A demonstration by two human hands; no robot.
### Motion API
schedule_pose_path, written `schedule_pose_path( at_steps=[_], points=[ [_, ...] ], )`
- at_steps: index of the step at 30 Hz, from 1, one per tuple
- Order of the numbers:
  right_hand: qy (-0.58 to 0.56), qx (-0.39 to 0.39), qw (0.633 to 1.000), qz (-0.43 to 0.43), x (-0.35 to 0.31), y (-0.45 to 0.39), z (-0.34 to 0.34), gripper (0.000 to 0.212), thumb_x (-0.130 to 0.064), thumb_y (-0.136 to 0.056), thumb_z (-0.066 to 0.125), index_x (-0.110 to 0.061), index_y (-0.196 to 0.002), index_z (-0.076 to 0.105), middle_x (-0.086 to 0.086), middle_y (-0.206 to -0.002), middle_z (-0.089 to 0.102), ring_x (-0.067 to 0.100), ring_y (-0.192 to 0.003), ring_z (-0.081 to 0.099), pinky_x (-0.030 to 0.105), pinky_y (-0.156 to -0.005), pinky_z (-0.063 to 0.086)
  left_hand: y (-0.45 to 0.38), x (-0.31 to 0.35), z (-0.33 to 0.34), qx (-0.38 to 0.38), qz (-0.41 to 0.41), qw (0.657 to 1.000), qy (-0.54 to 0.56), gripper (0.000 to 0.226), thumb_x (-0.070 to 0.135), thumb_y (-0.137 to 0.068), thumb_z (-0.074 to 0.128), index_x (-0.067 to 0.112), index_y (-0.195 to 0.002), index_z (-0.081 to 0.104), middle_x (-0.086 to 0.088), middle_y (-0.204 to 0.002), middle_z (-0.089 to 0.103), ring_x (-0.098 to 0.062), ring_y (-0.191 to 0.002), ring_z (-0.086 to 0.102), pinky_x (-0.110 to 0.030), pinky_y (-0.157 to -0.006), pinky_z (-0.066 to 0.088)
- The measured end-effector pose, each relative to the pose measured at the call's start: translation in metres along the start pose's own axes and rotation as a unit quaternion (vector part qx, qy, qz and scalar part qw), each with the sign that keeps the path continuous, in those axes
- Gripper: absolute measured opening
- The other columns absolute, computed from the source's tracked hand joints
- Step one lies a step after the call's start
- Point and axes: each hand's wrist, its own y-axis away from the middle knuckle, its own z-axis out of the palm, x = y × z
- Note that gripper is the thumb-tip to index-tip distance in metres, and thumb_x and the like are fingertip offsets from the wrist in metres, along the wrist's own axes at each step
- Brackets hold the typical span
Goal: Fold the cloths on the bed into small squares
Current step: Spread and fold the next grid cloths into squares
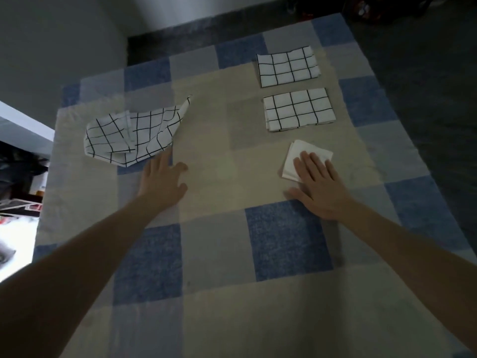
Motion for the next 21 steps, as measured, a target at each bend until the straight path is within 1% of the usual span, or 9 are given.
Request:
schedule_pose_path(
  at_steps=[3,5,7,9,12,14,16,18,21],
  points=[
    [0.027,-0.048,0.998,0.009,-0.003,-0.004,-0.016,0.088,-0.073,-0.089,0.015,-0.015,-0.154,0.003,0.009,-0.162,-0.005,0.026,-0.149,-0.004,0.052,-0.119,0.003,-0.013,-0.018,-0.008,-0.055,-0.061,0.996,-0.019,0.053,0.037,-0.093,0.053,0.038,-0.145,0.039,-0.014,-0.161,-0.012,-0.033,-0.148,-0.007,-0.047,-0.118,0.004],
    [0.078,-0.018,0.997,-0.009,-0.011,-0.007,-0.027,0.082,-0.063,-0.091,0.033,-0.009,-0.152,0.017,0.015,-0.16,0.008,0.032,-0.147,0.011,0.059,-0.116,0.013,-0.018,-0.027,-0.011,-0.084,-0.086,0.992,-0.026,0.054,0.04,-0.095,0.048,0.04,-0.147,0.033,-0.012,-0.161,-0.015,-0.032,-0.149,-0.009,-0.046,-0.119,0.003],
    [0.079,0.034,0.996,-0.031,-0.032,-0.006,-0.032,0.078,-0.052,-0.09,0.05,-0.005,-0.148,0.028,0.018,-0.158,0.019,0.035,-0.144,0.023,0.058,-0.114,0.021,-0.022,-0.033,-0.012,-0.108,-0.101,0.989,-0.022,0.057,0.044,-0.095,0.047,0.04,-0.149,0.028,-0.01,-0.161,-0.015,-0.031,-0.149,-0.007,-0.047,-0.119,0.005],
    [0.013,0.044,0.996,-0.071,-0.064,-0.001,-0.026,0.072,-0.047,-0.093,0.049,-0.006,-0.149,0.027,0.016,-0.159,0.016,0.034,-0.144,0.023,0.053,-0.116,0.02,-0.026,-0.037,-0.011,-0.129,-0.11,0.985,-0.017,0.059,0.045,-0.095,0.046,0.038,-0.15,0.026,-0.008,-0.162,-0.011,-0.031,-0.149,-0.004,-0.047,-0.119,0.009],
    [-0.047,-0.003,0.991,-0.127,-0.12,0.013,-0.009,0.069,-0.044,-0.098,0.039,-0.011,-0.153,0.013,0.012,-0.161,0.003,0.032,-0.146,0.015,0.045,-0.118,0.013,-0.026,-0.041,-0.014,-0.139,-0.13,0.982,-0.011,0.06,0.043,-0.095,0.046,0.039,-0.151,0.023,-0.004,-0.163,-0.008,-0.033,-0.148,-0.002,-0.047,-0.118,0.01],
    [-0.061,-0.021,0.986,-0.154,-0.152,0.023,0.002,0.068,-0.041,-0.098,0.04,-0.013,-0.153,0.012,0.01,-0.161,0.001,0.031,-0.146,0.014,0.042,-0.118,0.011,-0.026,-0.046,-0.016,-0.145,-0.151,0.978,-0.003,0.062,0.041,-0.096,0.046,0.037,-0.152,0.02,-0.002,-0.163,-0.007,-0.033,-0.148,-0.004,-0.047,-0.118,0.01],
    [-0.08,-0.028,0.982,-0.167,-0.178,0.029,0.01,0.069,-0.037,-0.095,0.045,-0.013,-0.153,0.016,0.01,-0.161,0.004,0.031,-0.147,0.013,0.043,-0.119,0.012,-0.029,-0.052,-0.015,-0.162,-0.152,0.975,0.008,0.061,0.037,-0.096,0.042,0.028,-0.153,0.02,0.001,-0.163,0.001,-0.03,-0.149,0.0,-0.048,-0.118,0.011],
    [-0.083,-0.048,0.981,-0.17,-0.197,0.031,0.015,0.069,-0.037,-0.092,0.046,-0.012,-0.151,0.022,0.01,-0.161,0.009,0.03,-0.147,0.014,0.044,-0.118,0.012,-0.027,-0.059,-0.013,-0.175,-0.142,0.974,0.024,0.057,0.031,-0.097,0.038,0.02,-0.151,0.024,0.002,-0.162,0.012,-0.026,-0.147,0.012,-0.047,-0.117,0.014],
    [-0.061,-0.086,0.98,-0.168,-0.214,0.027,0.015,0.07,-0.043,-0.091,0.047,-0.011,-0.15,0.027,0.009,-0.16,0.016,0.029,-0.146,0.017,0.05,-0.117,0.022,-0.016,-0.064,-0.005,-0.171,-0.108,0.979,0.035,0.053,0.031,-0.098,0.034,0.016,-0.148,0.03,-0.001,-0.159,0.021,-0.028,-0.142,0.027,-0.047,-0.114,0.021]
  ],
)
